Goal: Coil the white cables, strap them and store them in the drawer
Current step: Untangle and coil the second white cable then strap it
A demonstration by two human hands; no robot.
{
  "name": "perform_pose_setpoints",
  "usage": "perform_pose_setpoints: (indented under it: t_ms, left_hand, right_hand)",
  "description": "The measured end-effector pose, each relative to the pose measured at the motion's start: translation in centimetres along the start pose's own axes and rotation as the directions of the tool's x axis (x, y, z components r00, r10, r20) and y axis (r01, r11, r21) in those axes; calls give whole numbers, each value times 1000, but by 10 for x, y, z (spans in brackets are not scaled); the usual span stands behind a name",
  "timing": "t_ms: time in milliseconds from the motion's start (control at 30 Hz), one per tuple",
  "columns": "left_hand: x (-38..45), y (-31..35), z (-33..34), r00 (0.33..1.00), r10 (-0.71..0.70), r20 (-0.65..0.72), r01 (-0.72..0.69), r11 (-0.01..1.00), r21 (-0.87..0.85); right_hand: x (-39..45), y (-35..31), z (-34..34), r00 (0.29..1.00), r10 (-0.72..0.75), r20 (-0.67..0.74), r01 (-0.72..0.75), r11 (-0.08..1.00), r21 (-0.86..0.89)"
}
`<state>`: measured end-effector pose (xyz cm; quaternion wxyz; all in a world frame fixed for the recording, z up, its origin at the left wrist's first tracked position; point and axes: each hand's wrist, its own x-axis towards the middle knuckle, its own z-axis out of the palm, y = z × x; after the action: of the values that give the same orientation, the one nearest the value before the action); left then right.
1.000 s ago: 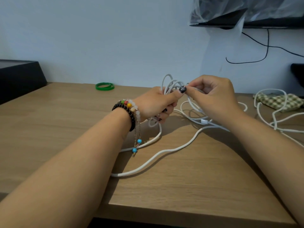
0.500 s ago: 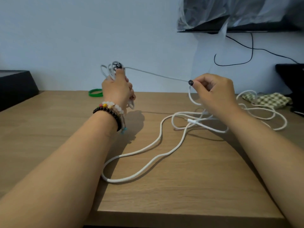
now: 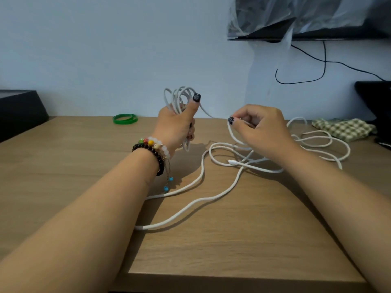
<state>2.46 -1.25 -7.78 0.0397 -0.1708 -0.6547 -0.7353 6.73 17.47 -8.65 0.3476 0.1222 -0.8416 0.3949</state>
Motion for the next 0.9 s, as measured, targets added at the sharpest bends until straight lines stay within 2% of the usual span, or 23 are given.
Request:
perform_pose_setpoints:
  t_ms: [167, 267, 333, 467, 600, 767, 900]
  left_hand:
    - [4, -4, -2, 997, -61, -39, 60, 998, -18]
    - [4, -3, -3, 990, -143, -21, 139, 983, -115]
    - [4, -1, -3, 985, -175, 8, 173, 968, -182]
    - [1, 3, -4, 983, -179, 50, 186, 951, -248]
    - [-1, 5, -4, 981, -194, 1, 187, 947, -260]
    - [-3, 6, -4, 982, -189, -29, 178, 959, -221]
    - [-2, 4, -4, 978, -193, -82, 184, 977, -108]
  right_hand:
    - [-1, -8, 3, 1000, -8, -27, 13, 987, 160]
    - [-3, -16, 5, 998, -40, -38, 48, 972, 229]
    - [-5, -20, 6, 998, -63, 18, 57, 968, 244]
    - [-8, -23, 9, 980, -106, 169, 67, 972, 225]
    - [-10, -23, 11, 959, -125, 255, 75, 977, 199]
    - [-11, -22, 12, 933, -37, 359, -12, 991, 133]
    - [-12, -24, 10, 885, 24, 465, -53, 997, 49]
